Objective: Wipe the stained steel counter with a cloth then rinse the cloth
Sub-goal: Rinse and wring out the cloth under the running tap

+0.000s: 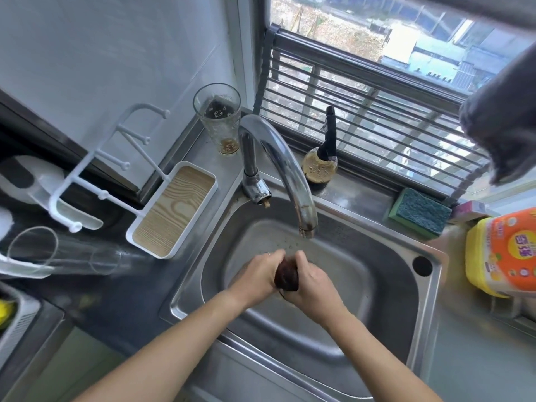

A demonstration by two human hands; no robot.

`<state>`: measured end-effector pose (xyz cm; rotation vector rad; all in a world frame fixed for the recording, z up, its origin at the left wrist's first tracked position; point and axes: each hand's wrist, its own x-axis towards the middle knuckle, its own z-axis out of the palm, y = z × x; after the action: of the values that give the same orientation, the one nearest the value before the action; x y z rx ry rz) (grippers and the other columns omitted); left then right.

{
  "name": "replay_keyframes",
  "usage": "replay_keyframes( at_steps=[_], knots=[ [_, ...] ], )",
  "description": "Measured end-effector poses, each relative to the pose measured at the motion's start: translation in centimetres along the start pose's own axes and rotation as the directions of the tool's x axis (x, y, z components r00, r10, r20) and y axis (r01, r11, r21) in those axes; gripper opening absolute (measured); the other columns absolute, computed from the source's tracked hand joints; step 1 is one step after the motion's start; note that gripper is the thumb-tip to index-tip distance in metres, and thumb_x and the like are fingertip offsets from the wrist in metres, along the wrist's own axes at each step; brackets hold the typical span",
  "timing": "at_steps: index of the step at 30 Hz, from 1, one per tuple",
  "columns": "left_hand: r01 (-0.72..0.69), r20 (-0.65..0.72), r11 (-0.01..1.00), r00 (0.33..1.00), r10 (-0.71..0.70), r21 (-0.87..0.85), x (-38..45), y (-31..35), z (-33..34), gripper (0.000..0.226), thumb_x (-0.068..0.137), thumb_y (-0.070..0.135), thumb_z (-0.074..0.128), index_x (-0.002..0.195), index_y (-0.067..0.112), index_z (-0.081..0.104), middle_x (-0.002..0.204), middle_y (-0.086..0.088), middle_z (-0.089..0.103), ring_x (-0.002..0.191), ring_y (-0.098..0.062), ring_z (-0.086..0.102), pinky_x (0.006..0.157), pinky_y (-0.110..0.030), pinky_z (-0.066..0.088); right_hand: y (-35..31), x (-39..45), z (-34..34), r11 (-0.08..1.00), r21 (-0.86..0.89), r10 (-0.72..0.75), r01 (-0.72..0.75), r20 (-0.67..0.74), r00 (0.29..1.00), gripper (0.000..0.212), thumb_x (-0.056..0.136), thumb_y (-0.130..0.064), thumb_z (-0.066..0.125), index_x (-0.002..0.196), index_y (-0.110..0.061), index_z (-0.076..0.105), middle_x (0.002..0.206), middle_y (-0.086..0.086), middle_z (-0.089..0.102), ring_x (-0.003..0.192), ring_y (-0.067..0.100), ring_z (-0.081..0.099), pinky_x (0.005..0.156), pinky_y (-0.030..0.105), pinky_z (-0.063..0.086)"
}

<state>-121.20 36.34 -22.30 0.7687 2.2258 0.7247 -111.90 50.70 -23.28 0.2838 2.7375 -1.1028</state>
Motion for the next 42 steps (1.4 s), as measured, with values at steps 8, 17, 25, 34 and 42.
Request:
replay_keyframes(
  at_steps=[8,17,25,34,42],
  knots=[
    [-0.490,-0.127,0.761,0.801,0.586,0.425,-0.4,0.4,-2.3,0.011,0.089,0.000,0.060,0.095,0.008,0.065,0.085,-0.008,0.059,0.073,-0.027,0.060,0.067,-0.039,0.050,0.4,-0.3,-4.1,0.197,0.712,0.042,-0.674,0.681,0.732,0.078,0.075,-0.029,0.091,0.134,-0.007,0.046,0.137,0.028,0.057,0.118,0.041,0.066,0.095,0.064,0.055],
    [-0.568,0.178,0.471,0.745,0.643,0.675,0.2,0.2,-3.3,0.011,0.074,0.016,0.070,0.069,0.021,0.061,0.061,0.003,0.062,0.048,-0.018,0.062,0.043,-0.028,0.047,-1.5,0.6,-2.1,0.664,0.371,0.106,-0.649,0.812,0.573,0.023,0.075,-0.029,0.079,0.076,-0.021,0.058,0.064,0.000,0.054,0.049,0.011,0.040,0.042,0.021,0.027],
    [-0.316,0.203,0.675,0.948,0.244,0.667,0.5,0.1,-1.9,0.017,0.086,0.017,0.050,0.097,0.014,0.063,0.093,-0.009,0.074,0.083,-0.034,0.070,0.063,-0.034,0.038,-1.5,1.0,-0.3,0.968,-0.110,0.250,-0.226,0.342,0.906,0.023,0.071,-0.035,0.069,0.086,-0.022,0.057,0.084,0.002,0.070,0.080,0.028,0.066,0.065,0.036,0.053],
    [-0.124,0.129,0.927,0.988,0.083,0.355,-0.6,0.1,-0.7,0.006,0.074,0.019,0.055,0.075,0.021,0.061,0.079,-0.009,0.074,0.075,-0.037,0.068,0.062,-0.036,0.052,0.4,-0.3,0.5,0.980,-0.189,-0.030,0.060,0.157,0.987,0.040,0.073,-0.028,0.066,0.103,-0.018,0.040,0.086,0.014,0.068,0.078,0.045,0.062,0.060,0.045,0.050],
    [-0.009,0.132,0.960,0.991,-0.029,0.279,-0.8,1.2,-0.4,0.023,0.078,0.017,0.061,0.061,0.023,0.046,0.075,-0.012,0.071,0.066,-0.036,0.060,0.056,-0.029,0.036,1.6,0.0,0.9,0.936,-0.302,-0.156,0.182,0.111,0.982,0.045,0.076,-0.028,0.073,0.108,-0.008,0.049,0.086,0.013,0.071,0.076,0.044,0.065,0.057,0.035,0.034]
  ],
)
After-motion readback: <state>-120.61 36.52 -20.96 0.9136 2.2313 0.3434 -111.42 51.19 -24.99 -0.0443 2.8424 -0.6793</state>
